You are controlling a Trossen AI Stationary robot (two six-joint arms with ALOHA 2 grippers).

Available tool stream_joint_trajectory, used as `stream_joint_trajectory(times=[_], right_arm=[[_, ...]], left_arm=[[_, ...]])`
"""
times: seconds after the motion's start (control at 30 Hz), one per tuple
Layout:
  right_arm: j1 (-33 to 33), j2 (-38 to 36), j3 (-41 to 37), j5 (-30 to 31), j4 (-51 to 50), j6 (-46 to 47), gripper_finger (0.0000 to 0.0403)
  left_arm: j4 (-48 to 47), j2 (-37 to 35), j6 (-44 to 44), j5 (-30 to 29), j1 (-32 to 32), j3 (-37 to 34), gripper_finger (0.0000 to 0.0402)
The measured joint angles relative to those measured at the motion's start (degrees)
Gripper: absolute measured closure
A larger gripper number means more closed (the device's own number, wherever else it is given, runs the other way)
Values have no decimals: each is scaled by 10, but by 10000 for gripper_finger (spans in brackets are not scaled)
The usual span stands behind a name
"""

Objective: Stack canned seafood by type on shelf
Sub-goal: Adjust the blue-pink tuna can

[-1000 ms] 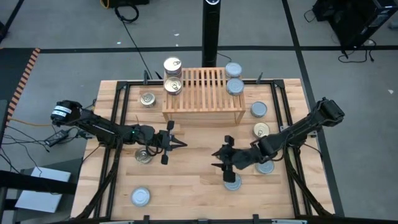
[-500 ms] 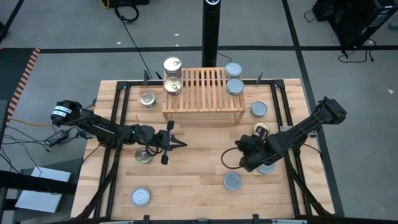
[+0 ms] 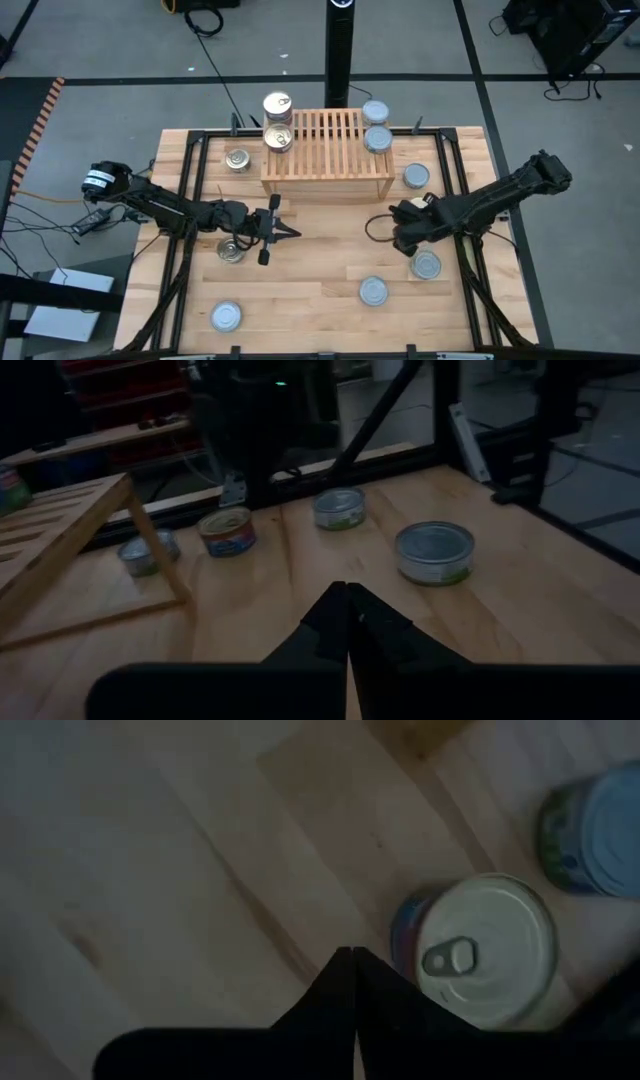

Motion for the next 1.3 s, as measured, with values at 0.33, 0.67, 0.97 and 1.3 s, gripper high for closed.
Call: stream_joint_trajectory(times=[0.33, 0.67, 0.97, 1.3], right_arm=[[-67, -126, -93, 12, 7, 11, 399], [-94, -122, -143, 28, 18, 60, 397], [-89, -123, -155, -84, 19, 80, 397], [-86, -123, -153, 3, 27, 89, 396]], left_arm=[[1, 0, 0, 4, 0, 0, 394], [-2, 0, 0, 4, 0, 0, 394], [-8, 0, 0, 4, 0, 0, 394], [-11, 0, 0, 4, 0, 0, 394]])
